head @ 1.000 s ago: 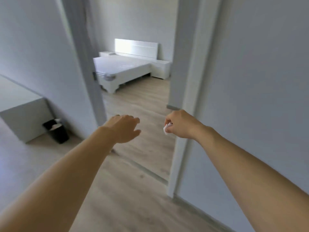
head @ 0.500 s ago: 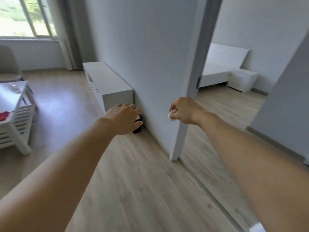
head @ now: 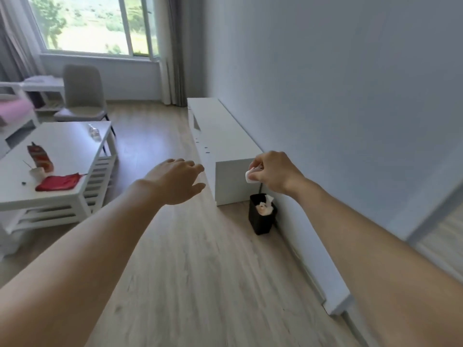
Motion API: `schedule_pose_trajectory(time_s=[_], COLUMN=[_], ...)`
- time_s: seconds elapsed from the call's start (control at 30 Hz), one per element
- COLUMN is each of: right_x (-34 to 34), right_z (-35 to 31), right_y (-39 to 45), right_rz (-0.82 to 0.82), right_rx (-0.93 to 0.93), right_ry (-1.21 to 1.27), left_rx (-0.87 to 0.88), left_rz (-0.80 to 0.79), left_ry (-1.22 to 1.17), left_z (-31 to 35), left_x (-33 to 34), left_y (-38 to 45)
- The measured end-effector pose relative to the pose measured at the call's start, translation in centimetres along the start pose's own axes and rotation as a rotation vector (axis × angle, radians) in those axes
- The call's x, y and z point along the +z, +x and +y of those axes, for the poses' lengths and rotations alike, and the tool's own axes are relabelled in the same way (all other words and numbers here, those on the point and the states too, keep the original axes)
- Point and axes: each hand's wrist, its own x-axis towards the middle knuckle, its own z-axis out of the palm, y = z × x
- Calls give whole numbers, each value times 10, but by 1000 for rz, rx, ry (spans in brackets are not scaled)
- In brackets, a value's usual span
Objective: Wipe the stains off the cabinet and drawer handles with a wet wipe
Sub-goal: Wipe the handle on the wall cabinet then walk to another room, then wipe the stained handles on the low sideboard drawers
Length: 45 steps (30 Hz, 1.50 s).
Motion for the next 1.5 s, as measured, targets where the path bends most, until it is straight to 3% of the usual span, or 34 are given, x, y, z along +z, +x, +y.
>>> schedule_pose_trajectory(time_s=[0.3,0.47,0.97,1.13,1.5], right_x=[97,120,227,272,409], right_z=[-58,-66,35,67,124], right_y=[293,436,810,895,1028], right_rz=[-4,12,58,32,162], right_rx=[-21,32,325,449,887], right_ry=[41,52,69,66,197], left_rx=[-53,-18,297,431,885], left_rz=[11,-3,-133,-228,-313], left_ry=[73,64,17,12,69], left_z=[-251,-351,-527,-565,-643], left_x=[54,70,217,287,428], left_y=[167,287,670,771,964])
